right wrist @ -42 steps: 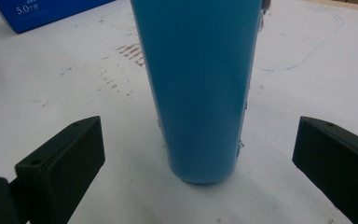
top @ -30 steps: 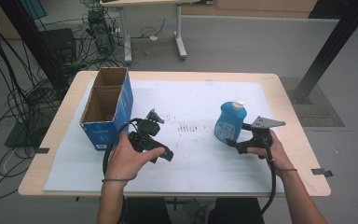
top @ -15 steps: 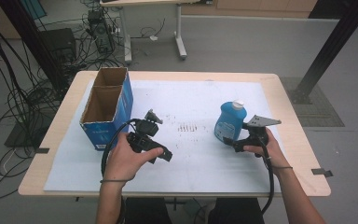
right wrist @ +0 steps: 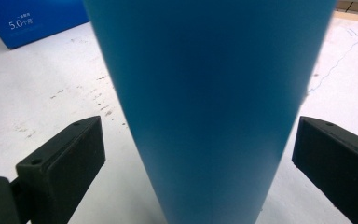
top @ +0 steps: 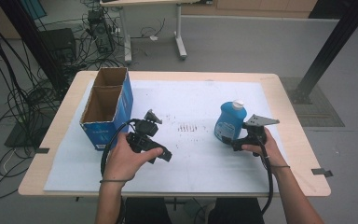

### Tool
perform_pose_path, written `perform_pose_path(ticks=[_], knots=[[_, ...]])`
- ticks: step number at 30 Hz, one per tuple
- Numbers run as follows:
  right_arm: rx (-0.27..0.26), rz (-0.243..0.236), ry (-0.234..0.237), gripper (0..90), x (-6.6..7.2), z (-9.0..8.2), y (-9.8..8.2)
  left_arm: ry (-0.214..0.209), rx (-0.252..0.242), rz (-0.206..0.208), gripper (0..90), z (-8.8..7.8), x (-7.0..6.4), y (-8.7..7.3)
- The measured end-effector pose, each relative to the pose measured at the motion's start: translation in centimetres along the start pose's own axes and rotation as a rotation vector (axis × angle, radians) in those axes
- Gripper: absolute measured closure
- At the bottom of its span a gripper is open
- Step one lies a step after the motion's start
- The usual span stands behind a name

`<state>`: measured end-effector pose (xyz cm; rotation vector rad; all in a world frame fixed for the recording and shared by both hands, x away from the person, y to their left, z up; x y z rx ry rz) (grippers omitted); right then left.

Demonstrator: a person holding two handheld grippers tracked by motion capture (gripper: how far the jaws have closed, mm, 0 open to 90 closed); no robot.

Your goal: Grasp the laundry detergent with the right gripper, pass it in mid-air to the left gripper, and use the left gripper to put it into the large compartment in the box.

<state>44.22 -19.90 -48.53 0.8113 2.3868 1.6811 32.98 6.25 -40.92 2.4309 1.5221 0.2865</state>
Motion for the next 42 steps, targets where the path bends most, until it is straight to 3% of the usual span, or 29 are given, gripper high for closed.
perform_pose_path(ticks=[13,42], knots=[[-0.039,0.008,-0.002,2.2,-0.3,0.5,0.2,-0.002,-0.002,0.001,8.7,-0.1,0.1,-0.1],[-0.047,0.009,0.013,2.3,-0.2,1.3,0.1,-0.005,-0.001,-0.005,8.7,0.0,0.2,-0.4]])
Point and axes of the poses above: each handheld gripper's, and its own axes: z roughly forward along the jaws, y roughly out of its top, x roughly to its left, the point moved 10 cm from there along z, roughly forward along the jaws, and after that the axes turned 14 degrees about y, right-handed, at the moved point
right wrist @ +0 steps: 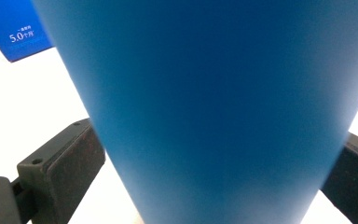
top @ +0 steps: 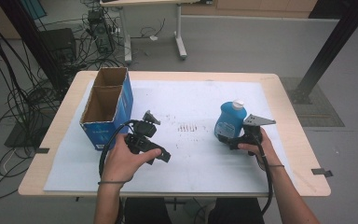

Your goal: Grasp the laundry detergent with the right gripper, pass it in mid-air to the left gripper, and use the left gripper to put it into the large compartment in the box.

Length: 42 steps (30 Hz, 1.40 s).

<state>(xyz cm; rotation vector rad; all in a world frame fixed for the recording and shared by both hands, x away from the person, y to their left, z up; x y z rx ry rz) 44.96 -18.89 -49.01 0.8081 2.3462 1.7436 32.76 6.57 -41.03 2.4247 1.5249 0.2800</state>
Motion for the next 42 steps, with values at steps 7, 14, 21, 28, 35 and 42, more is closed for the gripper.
perform_pose_path(ticks=[7,14,21,28,35,42], knots=[[-0.003,0.000,-0.002,2.3,-0.05,-0.09,0.03,0.001,0.000,0.001,8.7,-0.02,-0.07,0.04],[-0.002,-0.002,-0.004,2.3,-0.09,-0.15,0.04,0.000,-0.002,0.004,8.7,-0.10,-0.18,0.04],[-0.003,-0.001,-0.005,2.5,-0.15,-0.19,0.07,-0.001,0.001,0.006,8.7,-0.03,-0.28,0.07],[-0.005,-0.001,-0.006,2.5,-0.18,-0.20,0.08,-0.002,-0.002,0.008,8.7,-0.08,-0.27,0.13],[-0.006,-0.002,-0.007,2.5,-0.23,-0.25,0.09,-0.002,-0.002,0.008,8.7,-0.11,-0.31,0.09],[-0.007,-0.002,-0.006,2.5,-0.18,-0.22,0.11,0.001,-0.002,0.010,8.8,-0.16,-0.28,0.11]])
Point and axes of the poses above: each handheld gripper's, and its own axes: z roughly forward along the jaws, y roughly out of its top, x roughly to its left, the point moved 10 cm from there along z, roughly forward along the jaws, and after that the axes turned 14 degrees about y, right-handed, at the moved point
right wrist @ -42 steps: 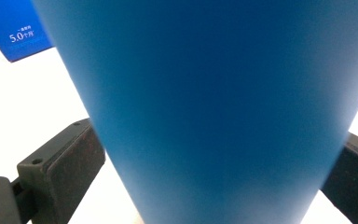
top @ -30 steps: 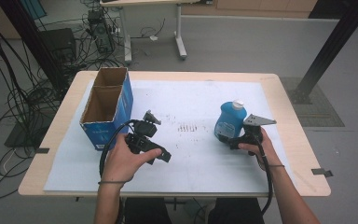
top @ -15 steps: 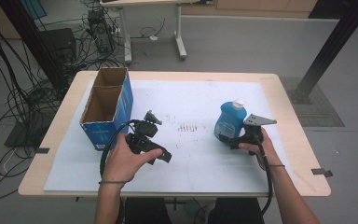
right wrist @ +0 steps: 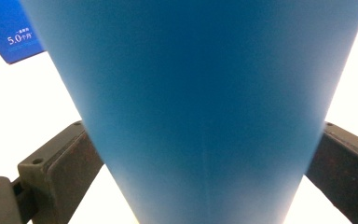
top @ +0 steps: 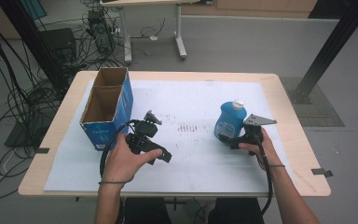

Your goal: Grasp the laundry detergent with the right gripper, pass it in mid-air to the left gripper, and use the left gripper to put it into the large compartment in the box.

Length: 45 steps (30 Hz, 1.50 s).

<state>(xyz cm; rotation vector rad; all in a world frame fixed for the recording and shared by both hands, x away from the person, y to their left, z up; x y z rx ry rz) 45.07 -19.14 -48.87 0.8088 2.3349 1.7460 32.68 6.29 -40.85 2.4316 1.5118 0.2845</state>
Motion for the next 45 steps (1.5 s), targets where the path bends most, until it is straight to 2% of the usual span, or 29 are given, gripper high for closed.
perform_pose_path(ticks=[12,45], knots=[[-0.002,-0.003,0.000,2.6,0.01,-0.05,0.08,0.010,-0.005,-0.020,5.7,-0.17,0.20,0.07],[-0.013,-0.001,0.003,2.6,0.12,-0.03,0.20,0.009,-0.002,-0.013,6.6,-0.30,-0.05,0.13]])
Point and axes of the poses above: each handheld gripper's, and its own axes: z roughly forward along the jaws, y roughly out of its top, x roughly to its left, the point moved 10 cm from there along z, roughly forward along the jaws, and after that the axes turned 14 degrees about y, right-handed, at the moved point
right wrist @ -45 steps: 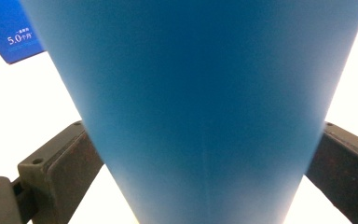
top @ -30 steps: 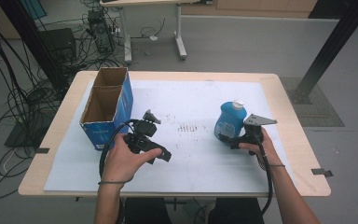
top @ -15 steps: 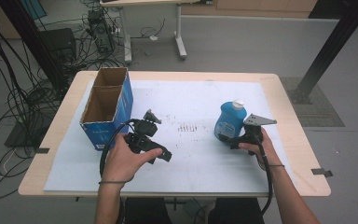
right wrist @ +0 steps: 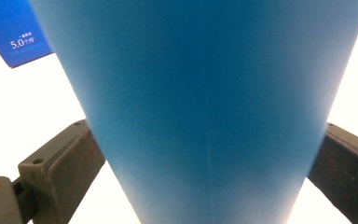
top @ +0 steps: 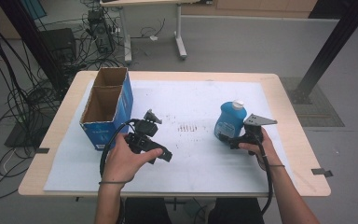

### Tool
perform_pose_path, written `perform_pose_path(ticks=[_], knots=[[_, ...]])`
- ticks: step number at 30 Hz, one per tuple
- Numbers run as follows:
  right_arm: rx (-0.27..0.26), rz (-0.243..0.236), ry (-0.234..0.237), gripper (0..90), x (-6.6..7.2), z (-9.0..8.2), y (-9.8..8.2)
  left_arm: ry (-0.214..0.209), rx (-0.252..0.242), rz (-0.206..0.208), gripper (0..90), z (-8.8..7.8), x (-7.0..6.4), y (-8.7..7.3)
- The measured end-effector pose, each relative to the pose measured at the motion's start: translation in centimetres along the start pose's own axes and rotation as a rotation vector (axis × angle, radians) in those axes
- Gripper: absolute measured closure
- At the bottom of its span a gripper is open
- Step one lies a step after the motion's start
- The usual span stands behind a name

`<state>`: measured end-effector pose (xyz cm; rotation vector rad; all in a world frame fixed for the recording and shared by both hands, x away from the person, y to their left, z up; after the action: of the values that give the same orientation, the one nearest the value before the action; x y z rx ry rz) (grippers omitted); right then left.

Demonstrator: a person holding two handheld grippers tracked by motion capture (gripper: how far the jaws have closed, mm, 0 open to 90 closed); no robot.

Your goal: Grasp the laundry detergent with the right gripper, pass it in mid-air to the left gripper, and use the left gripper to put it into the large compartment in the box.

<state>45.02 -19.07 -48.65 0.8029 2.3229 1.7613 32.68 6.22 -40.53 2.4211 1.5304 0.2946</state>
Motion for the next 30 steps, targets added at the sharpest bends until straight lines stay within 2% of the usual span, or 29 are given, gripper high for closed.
perform_pose_path(ticks=[18,30], knots=[[-0.014,-0.003,0.010,5.7,0.19,0.26,0.16,-0.003,0.007,0.003,6.7,0.25,-0.09,-0.13],[-0.024,-0.014,0.011,22.0,0.46,0.43,0.42,-0.007,0.010,0.004,7.0,0.31,-0.12,-0.28]])
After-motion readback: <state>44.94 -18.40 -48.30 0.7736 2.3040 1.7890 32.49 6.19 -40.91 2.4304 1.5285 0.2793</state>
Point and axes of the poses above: each handheld gripper's, and its own axes: z roughly forward along the jaws, y roughly out of its top, x roughly to its left, the point moved 10 cm from there along z, roughly forward along the jaws, and after that the axes turned 14 degrees about y, right-handed, at the moved point
